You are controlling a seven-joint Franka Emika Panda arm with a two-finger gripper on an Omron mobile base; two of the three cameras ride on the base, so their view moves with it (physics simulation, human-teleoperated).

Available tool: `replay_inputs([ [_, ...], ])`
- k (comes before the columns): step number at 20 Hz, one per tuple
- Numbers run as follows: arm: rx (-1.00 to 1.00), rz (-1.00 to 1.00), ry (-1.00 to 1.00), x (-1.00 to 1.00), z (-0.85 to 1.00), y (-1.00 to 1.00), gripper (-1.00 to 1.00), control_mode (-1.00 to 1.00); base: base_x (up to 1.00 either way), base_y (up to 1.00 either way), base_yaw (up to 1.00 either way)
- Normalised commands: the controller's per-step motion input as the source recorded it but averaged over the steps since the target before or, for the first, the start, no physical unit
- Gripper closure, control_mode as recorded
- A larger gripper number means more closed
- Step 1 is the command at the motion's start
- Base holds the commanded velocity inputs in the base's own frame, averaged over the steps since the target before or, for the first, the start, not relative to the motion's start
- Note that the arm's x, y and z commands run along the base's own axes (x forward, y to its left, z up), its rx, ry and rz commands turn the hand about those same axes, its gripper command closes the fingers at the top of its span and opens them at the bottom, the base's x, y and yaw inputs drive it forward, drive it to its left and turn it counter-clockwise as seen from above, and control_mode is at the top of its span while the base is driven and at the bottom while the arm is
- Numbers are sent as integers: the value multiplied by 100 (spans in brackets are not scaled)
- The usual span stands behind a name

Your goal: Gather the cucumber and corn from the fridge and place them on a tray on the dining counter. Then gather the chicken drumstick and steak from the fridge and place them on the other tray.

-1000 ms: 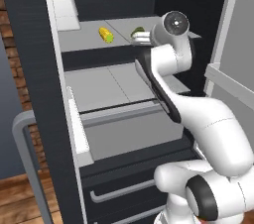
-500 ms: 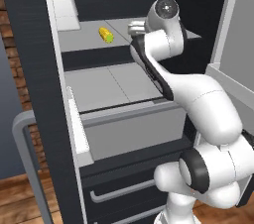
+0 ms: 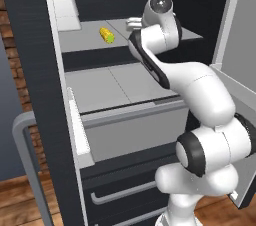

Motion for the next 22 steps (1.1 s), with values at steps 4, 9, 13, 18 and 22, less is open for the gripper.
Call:
replay_inputs([
  [4, 0, 0, 3, 34, -15, 0, -100, -100, 0, 0, 0],
  [9, 0, 0, 3, 40, -2, 0, -100, -100, 0, 0, 0],
  [13, 0, 0, 3, 44, 0, 1, -100, -100, 0, 0, 0],
  [18, 0, 0, 3, 39, 0, 10, -100, -100, 0, 0, 0],
  [22, 0, 0, 7, 17, -14, 9, -100, -100, 0, 0, 0],
])
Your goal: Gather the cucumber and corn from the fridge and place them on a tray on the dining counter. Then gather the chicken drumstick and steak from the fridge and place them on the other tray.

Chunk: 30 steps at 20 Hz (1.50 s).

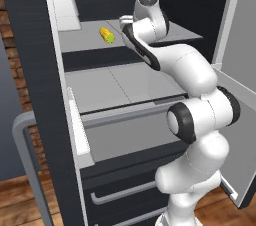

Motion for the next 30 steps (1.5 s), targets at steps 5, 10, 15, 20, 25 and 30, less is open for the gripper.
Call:
replay_inputs([
  [5, 0, 0, 5, 2, -27, 0, -100, -100, 0, 0, 0],
  [10, 1, 0, 2, 12, -16, 0, -100, -100, 0, 0, 0],
  [15, 3, 0, 4, 31, -7, 0, -100, -100, 0, 0, 0],
  [20, 3, 0, 9, 22, -11, 0, -100, -100, 0, 0, 0],
  [25, 1, 0, 11, 2, -39, 0, -100, -100, 0, 0, 0],
  [30, 3, 0, 6, 0, -41, 0, 100, -100, 0, 0, 0],
])
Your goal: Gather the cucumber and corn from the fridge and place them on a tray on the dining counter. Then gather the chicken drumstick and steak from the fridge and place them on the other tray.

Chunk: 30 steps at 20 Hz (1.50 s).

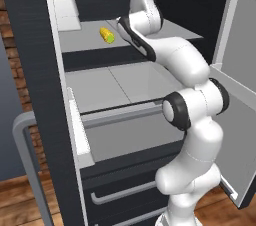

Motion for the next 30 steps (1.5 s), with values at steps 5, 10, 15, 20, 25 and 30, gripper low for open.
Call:
replay_inputs([
  [5, 9, 0, 2, -13, -10, -2, 100, -100, 0, 0, 0],
  [10, 9, 0, 0, -54, -3, -2, 100, -100, 0, 0, 0],
  [15, 4, 0, -1, -92, -16, -5, 100, -100, 0, 0, 0],
  [20, 1, 0, -1, -100, -12, -18, 100, -100, 0, 0, 0],
  [25, 0, 0, 1, -100, -1, -3, 100, -100, 0, 0, 0],
  [30, 0, 0, 2, -100, -24, 0, 100, -100, 0, 0, 0],
])
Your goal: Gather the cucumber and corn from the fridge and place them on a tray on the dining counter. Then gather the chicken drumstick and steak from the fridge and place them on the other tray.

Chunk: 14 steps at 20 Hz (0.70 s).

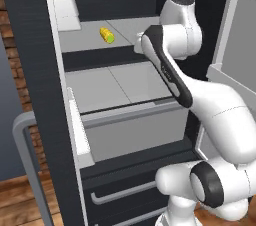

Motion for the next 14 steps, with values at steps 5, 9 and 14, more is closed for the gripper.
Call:
replay_inputs([
  [5, -3, 0, 10, -100, -89, 0, 100, -100, 0, 0, 0],
  [9, -2, 3, 3, -63, -88, -13, 100, -100, 0, 0, 0],
  [14, -3, 13, 2, -4, -64, -20, 100, -100, 0, 0, 0],
])
